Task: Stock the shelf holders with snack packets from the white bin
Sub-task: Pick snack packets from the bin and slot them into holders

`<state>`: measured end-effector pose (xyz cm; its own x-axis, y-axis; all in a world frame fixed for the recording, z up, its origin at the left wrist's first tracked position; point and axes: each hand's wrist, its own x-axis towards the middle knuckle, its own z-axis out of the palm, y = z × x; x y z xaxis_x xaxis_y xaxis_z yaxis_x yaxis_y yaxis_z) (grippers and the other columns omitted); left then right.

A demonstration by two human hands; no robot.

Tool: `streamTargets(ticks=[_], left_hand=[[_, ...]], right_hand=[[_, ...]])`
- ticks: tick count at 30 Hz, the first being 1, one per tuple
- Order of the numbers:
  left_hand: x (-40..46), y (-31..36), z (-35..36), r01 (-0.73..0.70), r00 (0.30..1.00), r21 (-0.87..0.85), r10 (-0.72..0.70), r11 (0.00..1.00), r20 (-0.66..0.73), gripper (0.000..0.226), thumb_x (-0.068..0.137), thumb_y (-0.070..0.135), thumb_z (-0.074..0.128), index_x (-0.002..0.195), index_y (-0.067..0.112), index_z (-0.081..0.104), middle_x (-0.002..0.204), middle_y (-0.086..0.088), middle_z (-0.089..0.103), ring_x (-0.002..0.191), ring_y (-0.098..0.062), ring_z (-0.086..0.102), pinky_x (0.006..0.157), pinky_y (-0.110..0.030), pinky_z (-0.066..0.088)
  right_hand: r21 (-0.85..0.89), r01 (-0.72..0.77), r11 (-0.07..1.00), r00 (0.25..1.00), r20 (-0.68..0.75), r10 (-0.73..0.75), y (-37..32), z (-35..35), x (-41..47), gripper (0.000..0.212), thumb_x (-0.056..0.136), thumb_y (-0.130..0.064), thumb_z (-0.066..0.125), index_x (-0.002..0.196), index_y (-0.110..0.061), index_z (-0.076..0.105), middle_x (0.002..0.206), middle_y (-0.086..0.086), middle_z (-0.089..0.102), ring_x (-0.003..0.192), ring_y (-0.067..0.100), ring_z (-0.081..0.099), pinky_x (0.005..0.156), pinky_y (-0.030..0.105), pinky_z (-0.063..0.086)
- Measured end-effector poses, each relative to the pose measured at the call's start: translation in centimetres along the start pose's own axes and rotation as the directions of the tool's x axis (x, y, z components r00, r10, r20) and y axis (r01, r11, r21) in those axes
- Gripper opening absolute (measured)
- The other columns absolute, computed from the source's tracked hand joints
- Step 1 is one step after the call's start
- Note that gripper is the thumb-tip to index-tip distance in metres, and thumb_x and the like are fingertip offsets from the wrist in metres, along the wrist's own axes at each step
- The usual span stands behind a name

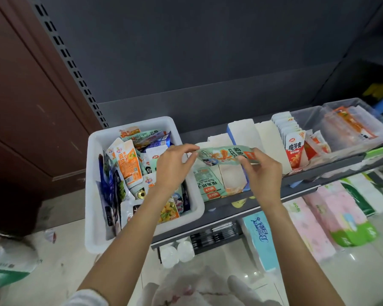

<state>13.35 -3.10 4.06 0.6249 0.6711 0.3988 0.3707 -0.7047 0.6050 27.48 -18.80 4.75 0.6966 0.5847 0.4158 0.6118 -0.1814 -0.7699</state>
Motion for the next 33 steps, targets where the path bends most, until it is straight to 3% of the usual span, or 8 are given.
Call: streamTargets(ticks=[5, 10, 13, 17, 21, 26, 30, 33], left_hand=[[-0.9, -2.3, 2.5, -0.081, 0.967, 0.243, 0.018, 0.967, 0.252, 0.034, 0.095, 0.033, 0.049, 0.127, 0.022, 0.058, 0.131, 0.003, 0.057, 0.128, -0.018, 0.042, 0.107, -0.036, 0.025], [-2.2, -3.9, 1.8, -0.123, 0.912, 0.274, 0.000, 0.954, 0.410, 0.047, 0.097, 0.037, 0.044, 0.142, 0.023, 0.039, 0.149, 0.005, 0.036, 0.141, -0.013, 0.020, 0.116, -0.036, 0.010], [-3.2, -4.9, 0.7, -0.095, 0.951, 0.180, 0.036, 0.979, 0.306, 0.041, 0.093, 0.029, 0.054, 0.133, 0.022, 0.050, 0.136, 0.003, 0.051, 0.130, -0.017, 0.039, 0.109, -0.034, 0.026], [-4.2, -6.8, -2.0, 0.153, 0.987, 0.190, -0.160, 0.970, 0.022, 0.028, 0.087, 0.018, 0.061, 0.115, 0.015, 0.061, 0.108, -0.001, 0.066, 0.105, -0.023, 0.056, 0.086, -0.035, 0.046], [-3.4, -9.0, -2.9, 0.257, 0.948, 0.268, -0.296, 0.929, 0.118, 0.036, 0.089, 0.022, 0.058, 0.124, 0.012, 0.055, 0.117, -0.009, 0.062, 0.113, -0.028, 0.050, 0.094, -0.039, 0.042], [-1.2, -9.1, -1.5, 0.296, 0.878, 0.452, -0.426, 0.842, 0.219, 0.054, 0.094, 0.037, 0.050, 0.139, 0.010, 0.039, 0.134, -0.015, 0.045, 0.125, -0.032, 0.039, 0.103, -0.038, 0.031], [-0.2, -9.3, -0.8, 0.378, 0.859, 0.455, -0.489, 0.807, 0.154, 0.046, 0.090, 0.038, 0.057, 0.125, 0.011, 0.050, 0.114, -0.012, 0.060, 0.110, -0.030, 0.053, 0.087, -0.036, 0.043], [0.1, -9.1, -1.9, 0.462, 0.870, 0.177, -0.483, 0.869, 0.096, 0.018, 0.088, 0.029, 0.061, 0.101, 0.017, 0.064, 0.087, 0.000, 0.066, 0.089, -0.022, 0.063, 0.066, -0.028, 0.044]], right_hand=[[-0.175, 0.049, 0.983, 0.999, 0.015, -0.047, 2.7, 3.0, -1.8, 0.009, 0.089, -0.013, 0.064, 0.095, -0.013, 0.069, 0.085, 0.000, 0.071, 0.068, 0.018, 0.065, 0.058, 0.038, 0.055], [-0.429, 0.386, 0.817, 0.906, 0.341, -0.249, 3.4, 5.7, -2.1, 0.044, 0.064, 0.005, 0.070, 0.103, -0.016, 0.070, 0.094, 0.001, 0.072, 0.086, 0.025, 0.068, 0.068, 0.032, 0.053], [-0.500, 0.491, 0.713, 0.848, 0.462, -0.259, 3.8, 6.8, -2.3, 0.052, 0.055, 0.006, 0.070, 0.104, -0.013, 0.071, 0.103, 0.001, 0.071, 0.103, 0.028, 0.064, 0.079, 0.036, 0.051], [-0.340, 0.313, 0.887, 0.890, 0.432, -0.148, 1.9, 7.2, -2.3, 0.053, 0.071, 0.010, 0.060, 0.119, -0.011, 0.063, 0.114, 0.006, 0.066, 0.112, 0.028, 0.056, 0.092, 0.037, 0.043], [-0.161, 0.235, 0.959, 0.862, 0.491, -0.128, -1.7, 8.6, -2.0, 0.044, 0.088, 0.002, 0.048, 0.129, -0.012, 0.056, 0.123, 0.008, 0.061, 0.113, 0.024, 0.053, 0.097, 0.032, 0.041], [-0.341, 0.560, 0.755, 0.696, 0.688, -0.206, -3.4, 12.9, -3.0, 0.047, 0.087, -0.005, 0.048, 0.134, -0.006, 0.048, 0.131, 0.010, 0.056, 0.122, 0.024, 0.047, 0.103, 0.036, 0.031], [-0.432, 0.642, 0.634, 0.654, 0.739, -0.158, -3.3, 14.7, -3.7, 0.050, 0.088, -0.010, 0.046, 0.136, -0.001, 0.040, 0.135, 0.013, 0.050, 0.128, 0.025, 0.040, 0.109, 0.041, 0.016], [-0.375, 0.597, 0.709, 0.677, 0.710, -0.195, -3.3, 14.5, -3.8, 0.048, 0.088, -0.009, 0.049, 0.136, -0.004, 0.044, 0.135, 0.011, 0.051, 0.128, 0.024, 0.041, 0.108, 0.039, 0.019]])
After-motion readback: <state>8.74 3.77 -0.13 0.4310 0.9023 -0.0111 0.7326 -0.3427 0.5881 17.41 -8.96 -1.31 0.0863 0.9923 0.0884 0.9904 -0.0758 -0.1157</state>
